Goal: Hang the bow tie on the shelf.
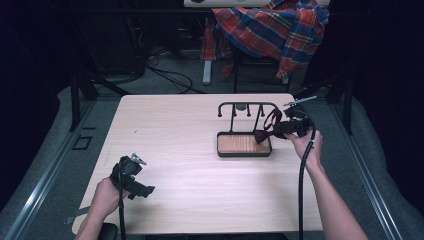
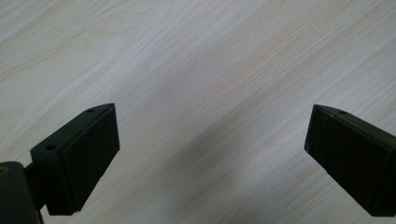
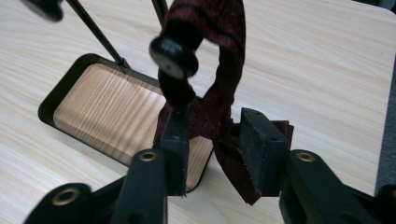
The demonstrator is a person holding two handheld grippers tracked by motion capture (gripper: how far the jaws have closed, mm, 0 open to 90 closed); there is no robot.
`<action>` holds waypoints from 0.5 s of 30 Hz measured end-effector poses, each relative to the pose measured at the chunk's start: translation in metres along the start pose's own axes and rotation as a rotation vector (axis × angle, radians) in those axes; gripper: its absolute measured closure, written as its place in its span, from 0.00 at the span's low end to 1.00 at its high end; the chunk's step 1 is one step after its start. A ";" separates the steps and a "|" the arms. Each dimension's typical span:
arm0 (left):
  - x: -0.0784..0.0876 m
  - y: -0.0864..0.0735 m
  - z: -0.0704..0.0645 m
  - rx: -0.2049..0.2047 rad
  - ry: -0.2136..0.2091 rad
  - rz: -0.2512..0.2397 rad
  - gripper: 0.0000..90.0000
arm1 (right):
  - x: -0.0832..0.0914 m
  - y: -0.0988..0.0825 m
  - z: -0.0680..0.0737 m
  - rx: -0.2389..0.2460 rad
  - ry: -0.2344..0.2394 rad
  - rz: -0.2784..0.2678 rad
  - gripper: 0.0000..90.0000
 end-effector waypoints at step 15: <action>0.001 0.000 -0.001 -0.001 -0.008 -0.008 0.03 | 0.024 -0.010 0.011 0.064 0.023 -0.005 0.48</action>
Point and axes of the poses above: each handheld gripper's, and its own axes: x roughly backward along the jaws, y roughly out of its top, z roughly to its left, the point moved 5 cm from there along -x, roughly forward along the jaws, and after that the axes turned 15 degrees about x, right-handed, at the moved point
